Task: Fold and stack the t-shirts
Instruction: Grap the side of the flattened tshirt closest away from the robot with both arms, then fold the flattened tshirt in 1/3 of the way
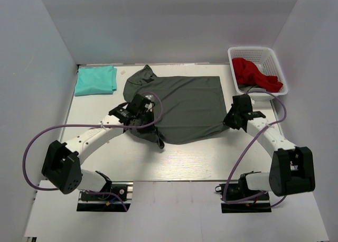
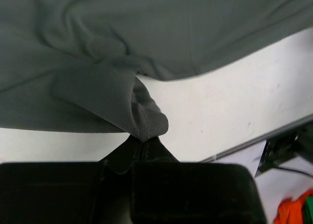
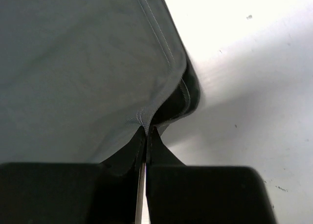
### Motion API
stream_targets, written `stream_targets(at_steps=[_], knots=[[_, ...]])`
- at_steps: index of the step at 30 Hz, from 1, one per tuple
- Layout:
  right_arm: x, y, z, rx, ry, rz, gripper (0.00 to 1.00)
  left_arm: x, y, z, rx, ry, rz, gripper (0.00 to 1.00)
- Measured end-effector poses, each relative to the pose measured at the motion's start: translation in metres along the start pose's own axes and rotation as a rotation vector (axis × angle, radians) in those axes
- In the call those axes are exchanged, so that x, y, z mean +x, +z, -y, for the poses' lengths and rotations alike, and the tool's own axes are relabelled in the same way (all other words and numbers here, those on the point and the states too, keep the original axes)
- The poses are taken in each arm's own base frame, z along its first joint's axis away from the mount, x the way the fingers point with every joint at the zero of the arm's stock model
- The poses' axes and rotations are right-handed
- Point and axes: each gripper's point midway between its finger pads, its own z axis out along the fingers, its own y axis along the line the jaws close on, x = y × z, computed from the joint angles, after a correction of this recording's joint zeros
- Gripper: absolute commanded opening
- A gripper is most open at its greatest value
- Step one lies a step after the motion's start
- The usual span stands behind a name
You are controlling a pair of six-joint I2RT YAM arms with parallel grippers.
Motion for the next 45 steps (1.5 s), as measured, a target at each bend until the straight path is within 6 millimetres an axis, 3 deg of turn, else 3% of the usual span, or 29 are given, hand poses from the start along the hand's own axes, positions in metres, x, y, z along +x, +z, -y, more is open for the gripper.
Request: stream_targets(at_steps=[5, 15, 19, 25, 30, 34, 35, 37, 38, 40, 42, 45], knots=[[-0.019, 0.009, -0.014, 0.012, -0.013, -0.013, 0.00, -0.034, 0.003, -0.013, -0.068, -0.035, 0.051, 0.00], [-0.051, 0.030, -0.034, 0.031, -0.028, -0.021, 0.00, -0.080, 0.013, -0.068, -0.173, -0.185, 0.096, 0.00], [-0.059, 0.039, -0.039, 0.037, -0.035, -0.026, 0.00, -0.100, 0.019, -0.069, -0.143, -0.179, 0.126, 0.00], [-0.070, 0.046, -0.044, 0.044, -0.036, -0.024, 0.00, -0.146, 0.031, -0.071, -0.129, -0.135, 0.183, 0.00], [-0.084, 0.053, -0.048, 0.052, -0.029, -0.007, 0.00, -0.168, 0.035, -0.089, -0.149, -0.125, 0.204, 0.00], [-0.091, 0.064, -0.049, 0.060, -0.037, -0.007, 0.00, -0.185, 0.052, -0.107, -0.155, -0.098, 0.204, 0.02], [-0.093, 0.068, -0.050, 0.060, -0.044, -0.007, 0.01, -0.191, 0.059, -0.112, -0.154, -0.089, 0.203, 0.23], [-0.097, 0.076, -0.052, 0.063, -0.055, -0.010, 0.12, -0.205, 0.076, -0.121, -0.152, -0.051, 0.202, 0.56], [-0.101, 0.081, -0.055, 0.062, -0.061, -0.008, 0.18, -0.212, 0.085, -0.126, -0.155, -0.048, 0.199, 0.78], [-0.110, 0.092, -0.061, 0.055, -0.074, 0.004, 0.36, -0.230, 0.100, -0.136, -0.165, -0.040, 0.206, 1.00], [-0.119, 0.099, -0.067, 0.047, -0.087, 0.016, 0.46, -0.246, 0.108, -0.144, -0.171, -0.042, 0.223, 1.00], [-0.125, 0.100, -0.070, 0.042, -0.101, 0.029, 0.61, -0.258, 0.102, -0.152, -0.178, -0.049, 0.241, 1.00]])
